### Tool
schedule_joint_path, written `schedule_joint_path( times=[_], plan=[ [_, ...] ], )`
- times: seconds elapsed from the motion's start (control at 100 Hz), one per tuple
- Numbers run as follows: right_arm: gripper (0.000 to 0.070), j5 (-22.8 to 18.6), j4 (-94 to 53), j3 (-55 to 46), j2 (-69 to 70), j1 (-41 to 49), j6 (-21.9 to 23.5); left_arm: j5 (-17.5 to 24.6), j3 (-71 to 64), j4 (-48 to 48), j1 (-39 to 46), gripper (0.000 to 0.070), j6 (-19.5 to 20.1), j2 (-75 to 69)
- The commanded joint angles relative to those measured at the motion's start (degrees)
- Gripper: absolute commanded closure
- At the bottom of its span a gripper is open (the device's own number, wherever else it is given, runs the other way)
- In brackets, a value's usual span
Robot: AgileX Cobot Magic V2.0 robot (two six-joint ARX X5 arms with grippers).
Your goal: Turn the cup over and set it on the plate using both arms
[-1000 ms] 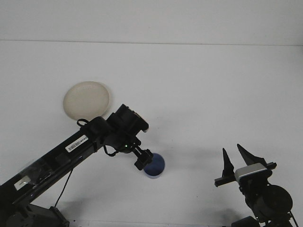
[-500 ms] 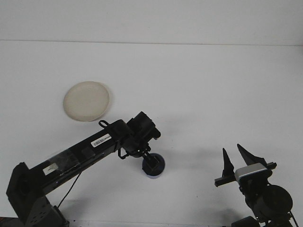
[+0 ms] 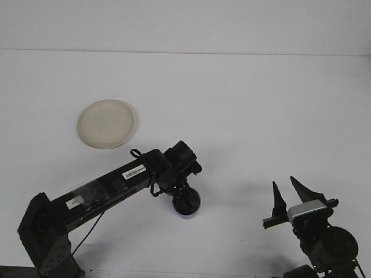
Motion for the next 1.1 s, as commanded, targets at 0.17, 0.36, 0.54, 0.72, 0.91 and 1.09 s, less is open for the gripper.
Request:
schedule_joint_path(
  times=[0.17, 0.36, 0.54, 0.72, 0.91, 1.09],
  plan=[
    [0.0381, 0.0, 0.7, 0.6, 0.2, 0.1, 0.0, -0.3, 1.4, 0.7, -0.7, 0.0686, 0.3, 1.5],
    [0.0381, 0.0, 0.6, 0.6, 0.2, 0.1, 0.0, -0.3, 1.6, 1.5, -0.4, 0.0686, -0.4, 1.2],
    [0.0381, 0.0, 0.6, 0.6, 0.2, 0.1, 0.0, -0.3, 4.2, 0.6, 2.0, 0.0686, -0.3, 0.2],
    [0.0381, 0.0, 0.6, 0.6, 0.2, 0.1, 0.0, -0.3, 10.7, -2.4, 7.5, 0.0686, 0.3, -0.2],
    [0.0381, 0.0, 0.6, 0.6, 0.2, 0.1, 0.0, -0.4, 17.0, -3.6, 17.0, 0.0686, 1.0, -0.2],
    [0.0381, 0.0, 0.6, 0.6, 0.2, 0.1, 0.0, -0.5, 19.4, -3.4, 27.6, 0.0686, 1.0, -0.2]
  ],
)
